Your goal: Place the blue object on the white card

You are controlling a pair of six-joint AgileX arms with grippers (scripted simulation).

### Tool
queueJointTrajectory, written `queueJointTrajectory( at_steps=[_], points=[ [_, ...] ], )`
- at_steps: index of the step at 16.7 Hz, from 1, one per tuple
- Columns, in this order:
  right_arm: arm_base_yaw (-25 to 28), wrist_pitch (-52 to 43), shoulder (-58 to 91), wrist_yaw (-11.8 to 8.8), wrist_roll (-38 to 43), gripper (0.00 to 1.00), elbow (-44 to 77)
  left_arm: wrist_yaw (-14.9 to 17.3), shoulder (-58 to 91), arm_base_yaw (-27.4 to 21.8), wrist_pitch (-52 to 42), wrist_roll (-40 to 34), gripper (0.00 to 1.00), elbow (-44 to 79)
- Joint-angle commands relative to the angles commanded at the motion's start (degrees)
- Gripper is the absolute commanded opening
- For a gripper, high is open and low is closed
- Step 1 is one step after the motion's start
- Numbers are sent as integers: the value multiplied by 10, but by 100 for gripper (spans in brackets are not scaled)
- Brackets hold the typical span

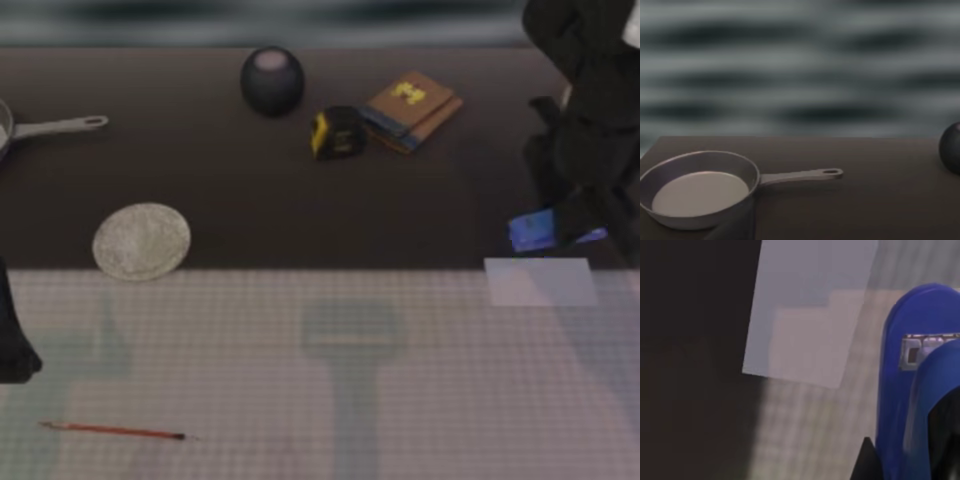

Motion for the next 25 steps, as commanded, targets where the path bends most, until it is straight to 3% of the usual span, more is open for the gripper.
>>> queueJointTrajectory(
  at_steps=[4, 10, 19, 25],
  points=[
    [-22, -21, 36, 0, 80, 0, 66, 0, 0, 0, 0, 0, 100, 0],
    [-21, -19, 36, 0, 86, 0, 68, 0, 0, 0, 0, 0, 100, 0],
    [-25, 164, 85, 0, 85, 0, -66, 0, 0, 0, 0, 0, 100, 0],
    [-25, 182, 91, 0, 86, 0, -81, 0, 0, 0, 0, 0, 100, 0]
  ],
)
